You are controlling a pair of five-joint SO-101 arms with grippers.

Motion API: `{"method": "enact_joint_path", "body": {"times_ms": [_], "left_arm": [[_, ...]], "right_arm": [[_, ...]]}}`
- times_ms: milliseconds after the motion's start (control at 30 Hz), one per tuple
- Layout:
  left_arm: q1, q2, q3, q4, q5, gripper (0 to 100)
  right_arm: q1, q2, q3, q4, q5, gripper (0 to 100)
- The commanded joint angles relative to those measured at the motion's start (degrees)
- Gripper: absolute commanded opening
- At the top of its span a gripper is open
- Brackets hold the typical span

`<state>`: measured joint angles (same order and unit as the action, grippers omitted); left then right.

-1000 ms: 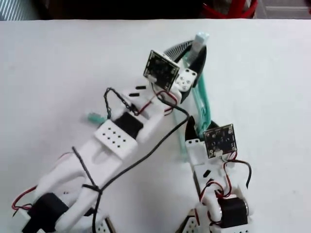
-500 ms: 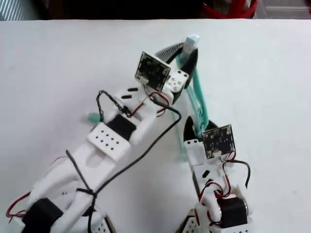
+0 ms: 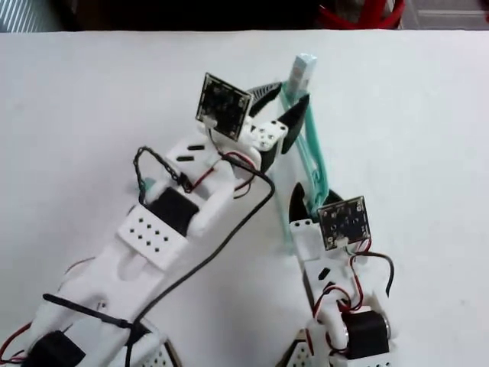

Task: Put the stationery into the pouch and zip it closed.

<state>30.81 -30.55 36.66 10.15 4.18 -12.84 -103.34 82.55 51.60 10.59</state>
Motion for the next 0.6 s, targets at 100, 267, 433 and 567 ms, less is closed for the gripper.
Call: {"method": "enact_joint_path", "body": {"times_ms": [100, 267, 433, 567], "left_arm": [[-0.40, -2.33, -2.73, -1.58, 0.62, 17], [-0.48, -2.33, -2.64, -1.05, 0.62, 17], [-1.19, -2.42, -2.73, -1.05, 0.62, 17], [-1.27, -2.33, -2.64, -0.97, 0.62, 17]], "right_arm": [[0.13, 0.22, 1.14, 0.04, 0.62, 5.5], [0.04, 0.22, 1.14, 0.04, 0.62, 8.0], [-0.04, 0.22, 1.14, 0.04, 0.62, 10.0], [-0.04, 0.22, 1.14, 0.04, 0.62, 10.5]]}}
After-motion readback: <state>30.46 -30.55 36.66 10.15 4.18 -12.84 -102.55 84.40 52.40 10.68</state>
